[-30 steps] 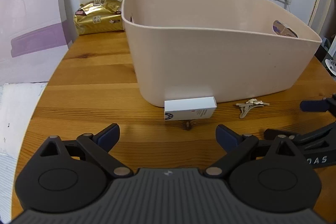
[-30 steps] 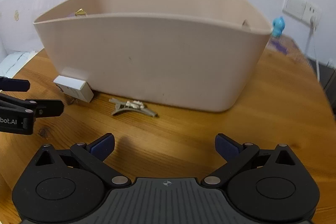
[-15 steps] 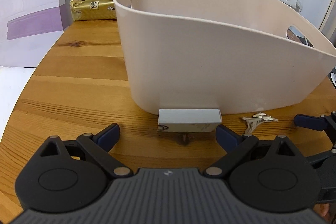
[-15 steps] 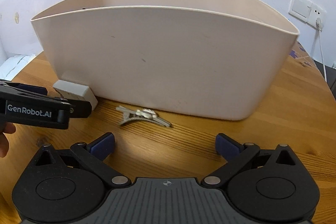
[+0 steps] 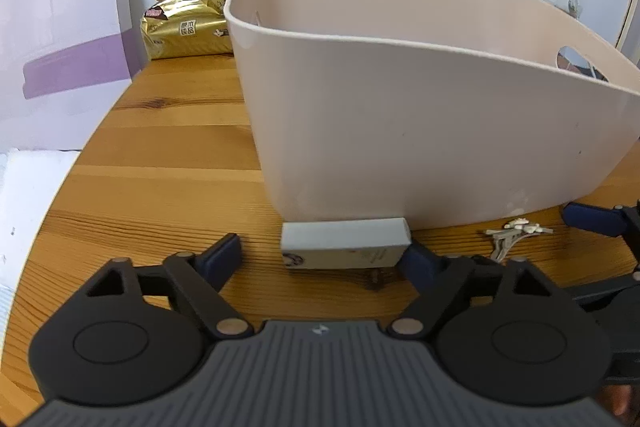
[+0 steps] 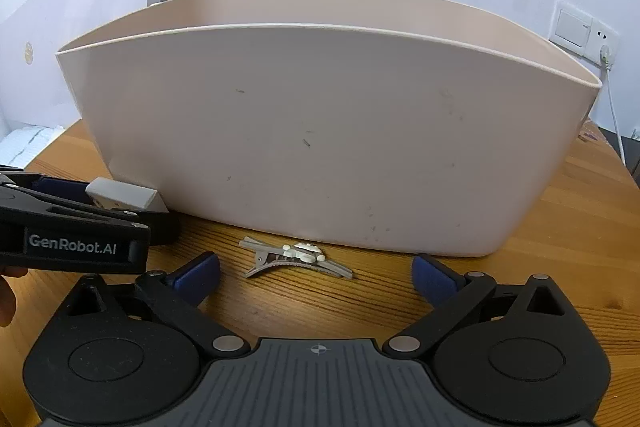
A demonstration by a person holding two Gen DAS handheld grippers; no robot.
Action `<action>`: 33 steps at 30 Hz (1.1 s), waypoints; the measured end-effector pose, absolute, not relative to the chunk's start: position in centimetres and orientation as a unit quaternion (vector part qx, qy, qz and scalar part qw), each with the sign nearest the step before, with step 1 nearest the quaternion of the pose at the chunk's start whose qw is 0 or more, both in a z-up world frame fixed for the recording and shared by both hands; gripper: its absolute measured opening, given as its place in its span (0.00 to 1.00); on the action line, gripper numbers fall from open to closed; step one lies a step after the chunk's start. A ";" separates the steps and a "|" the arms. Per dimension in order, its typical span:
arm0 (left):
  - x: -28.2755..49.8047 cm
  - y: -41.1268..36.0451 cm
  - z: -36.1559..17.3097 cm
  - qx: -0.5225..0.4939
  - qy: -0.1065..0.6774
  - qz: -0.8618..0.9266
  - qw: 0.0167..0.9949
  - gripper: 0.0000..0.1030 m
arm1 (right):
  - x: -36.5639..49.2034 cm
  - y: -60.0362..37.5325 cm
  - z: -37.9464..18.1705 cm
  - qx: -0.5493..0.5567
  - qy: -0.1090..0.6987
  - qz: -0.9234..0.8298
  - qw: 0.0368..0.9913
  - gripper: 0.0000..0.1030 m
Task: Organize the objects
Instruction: 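Grasp the white small box with left gripper while right gripper grasps the metal hair clip, then release the white box and hair clip into the basket with both grippers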
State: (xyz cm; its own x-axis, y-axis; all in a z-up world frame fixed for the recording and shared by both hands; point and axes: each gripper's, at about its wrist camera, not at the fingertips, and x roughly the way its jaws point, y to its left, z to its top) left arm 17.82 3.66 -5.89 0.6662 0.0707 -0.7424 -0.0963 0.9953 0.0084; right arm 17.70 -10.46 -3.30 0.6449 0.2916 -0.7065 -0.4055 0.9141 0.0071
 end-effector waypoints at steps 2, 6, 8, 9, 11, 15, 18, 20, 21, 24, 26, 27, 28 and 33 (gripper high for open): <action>17.6 3.5 -5.7 -0.017 0.406 0.048 0.912 0.76 | 17.5 -10.4 -3.0 -0.076 0.377 0.191 0.903 0.91; 17.6 3.3 -5.4 -0.014 0.404 0.042 0.914 0.59 | 17.2 -10.6 -2.0 -0.076 0.377 0.188 0.904 0.73; 17.7 3.4 -5.5 -0.014 0.403 0.041 0.914 0.59 | 17.1 -10.7 -1.4 -0.075 0.376 0.185 0.905 0.64; 17.7 3.4 -5.5 -0.014 0.402 0.041 0.915 0.59 | 17.0 -10.8 -1.2 -0.075 0.375 0.183 0.906 0.55; 17.5 3.3 -5.6 -0.014 0.401 0.040 0.915 0.59 | 17.3 -10.5 -1.0 -0.075 0.376 0.185 0.905 0.51; 17.1 3.2 -5.6 -0.012 0.404 0.037 0.914 0.59 | 17.0 -10.7 -0.6 -0.077 0.380 0.192 0.902 0.50; 16.6 3.0 -5.6 -0.013 0.405 0.035 0.914 0.59 | 16.4 -10.9 -0.3 -0.076 0.384 0.198 0.899 0.50; 16.3 2.9 -5.5 -0.015 0.407 0.030 0.913 0.59 | 15.9 -11.2 0.2 -0.076 0.385 0.203 0.897 0.50; 16.1 2.8 -5.4 -0.016 0.408 0.028 0.912 0.59 | 15.4 -11.3 0.5 -0.077 0.385 0.206 0.896 0.50; 15.5 2.7 -4.7 -0.009 0.401 0.025 0.916 0.59 | 14.2 -11.6 2.1 -0.077 0.375 0.216 0.898 0.50; 15.0 2.6 -3.9 -0.005 0.394 0.020 0.919 0.59 | 13.5 -12.1 3.8 -0.075 0.363 0.223 0.901 0.50; 14.7 2.6 -3.4 -0.005 0.391 0.016 0.920 0.59 | 13.2 -12.3 4.7 -0.074 0.357 0.226 0.903 0.50; 14.4 2.5 -2.9 -0.005 0.386 0.014 0.922 0.59 | 13.0 -12.5 5.6 -0.073 0.350 0.227 0.906 0.50; 13.2 2.3 -0.1 0.008 0.362 0.011 0.932 0.59 | 12.0 -14.2 8.9 -0.067 0.310 0.232 0.920 0.50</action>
State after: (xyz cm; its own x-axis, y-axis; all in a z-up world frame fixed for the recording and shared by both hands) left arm 13.15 2.31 -0.11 0.7381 0.0263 -0.6742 -0.0142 0.9996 0.0235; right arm 12.05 -14.16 8.89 0.7008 0.3850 -0.6005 -0.4676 0.8837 0.0209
